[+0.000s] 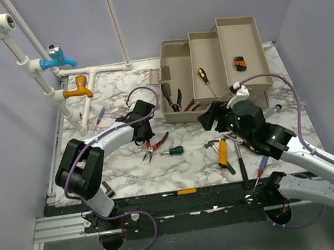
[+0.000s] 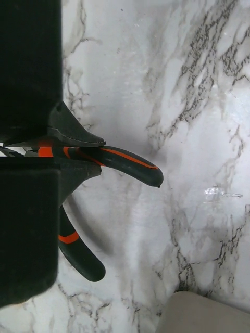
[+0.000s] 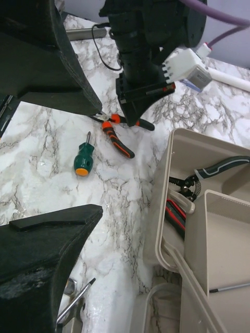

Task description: Pack the tool kit

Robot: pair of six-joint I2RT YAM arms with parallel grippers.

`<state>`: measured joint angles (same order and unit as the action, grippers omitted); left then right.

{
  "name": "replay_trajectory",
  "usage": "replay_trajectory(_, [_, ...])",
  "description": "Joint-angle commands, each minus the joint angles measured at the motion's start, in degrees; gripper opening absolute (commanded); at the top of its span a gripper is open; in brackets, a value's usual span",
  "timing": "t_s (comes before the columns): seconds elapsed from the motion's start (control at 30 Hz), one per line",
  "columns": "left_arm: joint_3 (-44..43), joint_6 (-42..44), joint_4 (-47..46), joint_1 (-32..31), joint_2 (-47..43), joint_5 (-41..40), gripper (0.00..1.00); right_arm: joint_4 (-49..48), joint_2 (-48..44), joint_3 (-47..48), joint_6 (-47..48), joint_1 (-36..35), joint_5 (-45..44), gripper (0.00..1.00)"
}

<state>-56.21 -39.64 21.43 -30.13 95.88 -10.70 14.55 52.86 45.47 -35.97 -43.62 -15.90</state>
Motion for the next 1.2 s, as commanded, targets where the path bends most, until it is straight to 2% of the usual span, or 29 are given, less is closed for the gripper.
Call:
replay_trajectory(0.0, [1.8, 0.4, 0.9, -0.6, -9.8, -1.1, 0.00, -1.2, -4.0, -1.8, 0.4, -0.3, -4.0, 0.77])
replay_trajectory(0.27, [1.9, 3.0, -0.3, -1.3, -22.0, 0.0, 0.00, -2.6, -10.4, -4.4, 2.2, -0.3, -7.7, 0.78])
replay_trajectory(0.47, [-6.0, 5.6, 1.4, -1.3, -22.8, -1.2, 0.00, -1.5, -10.6, -4.3, 2.7, -0.3, -9.4, 0.78])
replay_trajectory(0.7, [-19.1, 7.6, 2.9, -1.3, -14.6, -0.6, 0.00, -3.8, -10.7, -5.3, 3.7, -0.3, -9.5, 0.78])
replay_trajectory(0.97, [-34.7, 7.6, 3.2, -1.1, 0.4, 3.0, 0.00, -4.5, -9.5, -4.0, 6.6, -0.3, -13.4, 0.79])
replay_trajectory(1.17, [-45.8, 5.7, 4.1, -0.2, 12.3, 11.9, 0.00, -5.8, -9.0, -3.8, 8.1, -0.3, -14.2, 0.79])
